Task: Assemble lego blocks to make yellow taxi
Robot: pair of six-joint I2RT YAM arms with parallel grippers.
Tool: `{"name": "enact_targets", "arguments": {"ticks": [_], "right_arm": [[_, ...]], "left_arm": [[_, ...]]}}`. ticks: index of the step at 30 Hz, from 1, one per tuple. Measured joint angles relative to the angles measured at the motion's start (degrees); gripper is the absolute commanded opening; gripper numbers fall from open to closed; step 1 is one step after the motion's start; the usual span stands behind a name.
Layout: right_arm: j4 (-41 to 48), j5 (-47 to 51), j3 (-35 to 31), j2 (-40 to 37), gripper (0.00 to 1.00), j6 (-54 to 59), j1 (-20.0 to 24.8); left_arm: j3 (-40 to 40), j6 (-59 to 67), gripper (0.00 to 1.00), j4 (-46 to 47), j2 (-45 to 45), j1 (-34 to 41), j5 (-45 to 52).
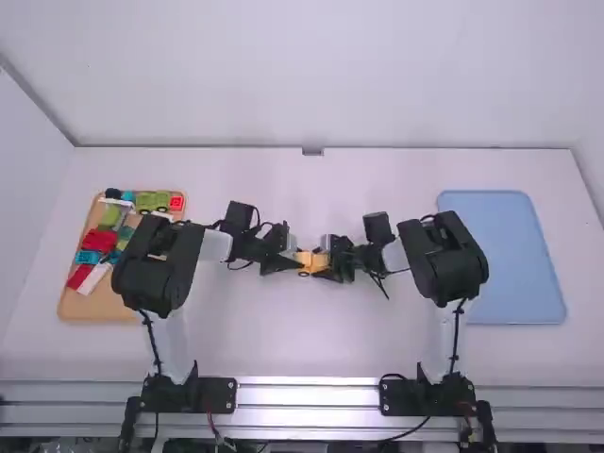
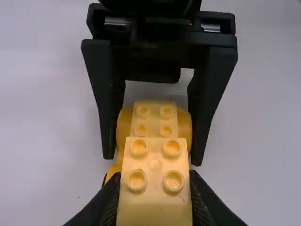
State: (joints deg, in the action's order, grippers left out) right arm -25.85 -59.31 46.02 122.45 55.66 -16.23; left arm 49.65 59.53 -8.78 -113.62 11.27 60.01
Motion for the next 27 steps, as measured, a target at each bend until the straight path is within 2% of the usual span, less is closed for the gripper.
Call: {"name": "enact_targets", "arguments": {"ticks": [27], "right_arm": [[2.9,-0.4,0.6,0.0,0.43,2.8,0.5]], "left_arm": [[0.3,-0.5,0.02,-0.1,0.0,2.5,-3.9]]}}
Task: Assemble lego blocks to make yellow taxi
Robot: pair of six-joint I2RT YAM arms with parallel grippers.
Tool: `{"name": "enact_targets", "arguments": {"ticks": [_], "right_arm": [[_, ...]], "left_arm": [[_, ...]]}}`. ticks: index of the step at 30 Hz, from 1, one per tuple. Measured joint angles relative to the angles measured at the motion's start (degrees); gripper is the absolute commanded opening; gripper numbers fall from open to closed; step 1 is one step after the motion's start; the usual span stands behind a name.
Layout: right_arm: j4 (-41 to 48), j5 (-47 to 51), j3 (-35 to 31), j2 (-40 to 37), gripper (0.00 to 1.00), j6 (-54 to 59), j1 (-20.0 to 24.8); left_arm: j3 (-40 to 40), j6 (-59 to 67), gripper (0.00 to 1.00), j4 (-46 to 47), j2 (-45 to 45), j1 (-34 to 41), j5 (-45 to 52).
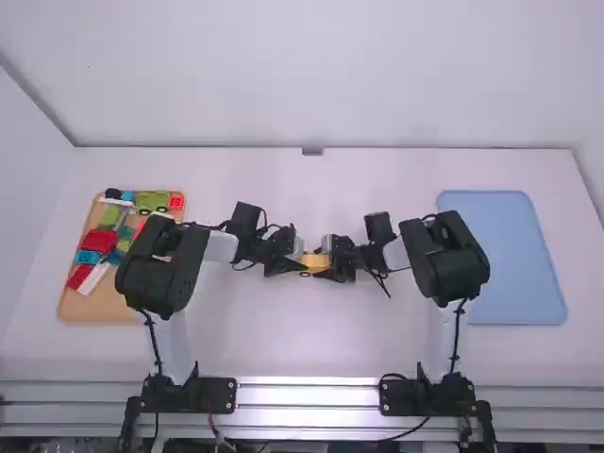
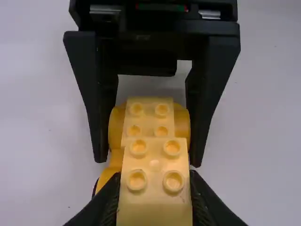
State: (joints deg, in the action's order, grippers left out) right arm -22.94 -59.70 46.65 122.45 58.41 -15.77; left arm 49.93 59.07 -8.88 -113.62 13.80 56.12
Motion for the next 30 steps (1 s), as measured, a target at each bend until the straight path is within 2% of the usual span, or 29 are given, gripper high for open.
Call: {"name": "enact_targets", "arguments": {"ticks": [23,30], "right_arm": [[0.1,0.2,0.2,0.0,0.44,0.1,0.1],[0.1,0.2,0.4,0.0,0.44,-0.2,0.1]], "left_arm": [[0.2,-1.5,0.02,-0.5,0.0,0.1,-0.4],[3.3,-2.1,0.02,6.1,0.0,0.3,-1.6]]}}
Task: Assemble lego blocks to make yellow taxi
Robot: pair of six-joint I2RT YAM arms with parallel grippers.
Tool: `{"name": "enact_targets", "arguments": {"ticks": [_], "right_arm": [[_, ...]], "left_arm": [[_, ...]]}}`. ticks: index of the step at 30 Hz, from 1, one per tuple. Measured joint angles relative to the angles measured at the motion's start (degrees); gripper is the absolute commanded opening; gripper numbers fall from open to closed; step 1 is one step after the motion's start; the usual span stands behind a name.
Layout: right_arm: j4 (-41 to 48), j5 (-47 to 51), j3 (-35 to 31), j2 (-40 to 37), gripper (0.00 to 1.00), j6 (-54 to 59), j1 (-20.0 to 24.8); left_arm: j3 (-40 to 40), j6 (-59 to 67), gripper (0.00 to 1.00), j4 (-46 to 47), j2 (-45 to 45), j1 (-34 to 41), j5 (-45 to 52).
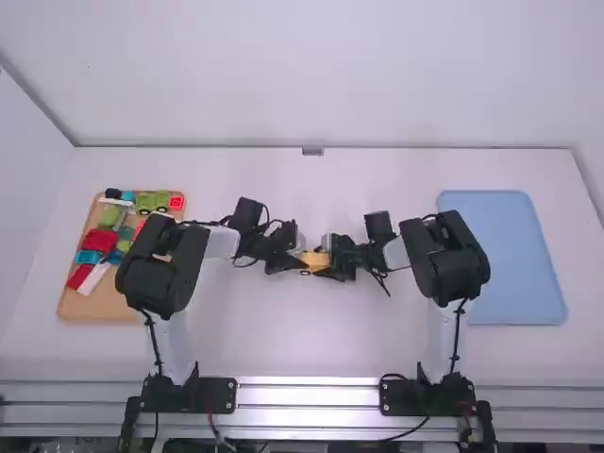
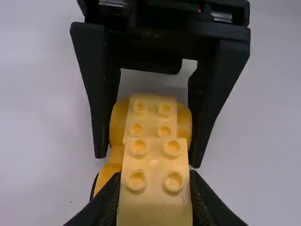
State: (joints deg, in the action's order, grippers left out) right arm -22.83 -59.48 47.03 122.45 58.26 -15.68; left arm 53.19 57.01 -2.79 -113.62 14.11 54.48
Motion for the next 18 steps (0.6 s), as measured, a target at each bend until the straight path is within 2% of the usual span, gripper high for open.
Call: {"name": "enact_targets", "arguments": {"ticks": [18], "right_arm": [[0.4,0.0,0.1,0.0,0.44,0.3,0.0]], "left_arm": [[0.5,2.4,0.02,-1.4,0.0,0.2,-1.2]]}}
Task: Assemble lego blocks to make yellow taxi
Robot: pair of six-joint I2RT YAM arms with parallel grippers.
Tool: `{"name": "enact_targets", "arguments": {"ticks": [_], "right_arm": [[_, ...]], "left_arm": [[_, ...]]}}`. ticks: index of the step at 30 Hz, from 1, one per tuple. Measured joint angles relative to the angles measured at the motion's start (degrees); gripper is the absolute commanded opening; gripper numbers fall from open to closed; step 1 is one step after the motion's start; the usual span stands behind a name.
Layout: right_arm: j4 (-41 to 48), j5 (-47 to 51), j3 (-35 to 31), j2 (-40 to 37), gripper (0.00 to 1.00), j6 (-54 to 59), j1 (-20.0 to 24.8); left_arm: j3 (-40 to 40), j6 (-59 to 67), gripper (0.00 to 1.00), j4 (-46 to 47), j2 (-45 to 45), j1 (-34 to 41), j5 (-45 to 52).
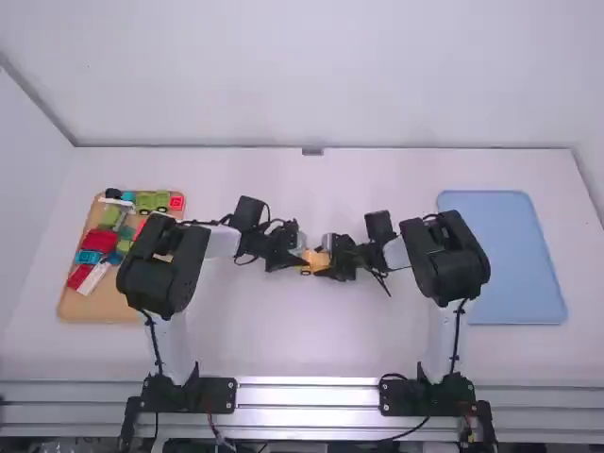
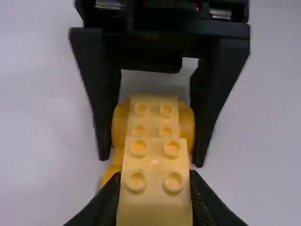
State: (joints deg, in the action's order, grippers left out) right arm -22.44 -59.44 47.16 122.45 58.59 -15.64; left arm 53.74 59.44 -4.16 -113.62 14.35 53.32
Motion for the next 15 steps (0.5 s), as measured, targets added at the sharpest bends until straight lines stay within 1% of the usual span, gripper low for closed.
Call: {"name": "enact_targets", "arguments": {"ticks": [7,15], "right_arm": [[0.1,-0.1,0.0,0.0,0.44,0.2,0.0],[0.1,-0.2,0.0,0.0,0.44,0.3,-0.1]], "left_arm": [[0.0,0.5,0.02,0.7,0.0,-0.1,1.1],[0.0,1.2,0.02,3.7,0.0,-0.2,1.9]]}}
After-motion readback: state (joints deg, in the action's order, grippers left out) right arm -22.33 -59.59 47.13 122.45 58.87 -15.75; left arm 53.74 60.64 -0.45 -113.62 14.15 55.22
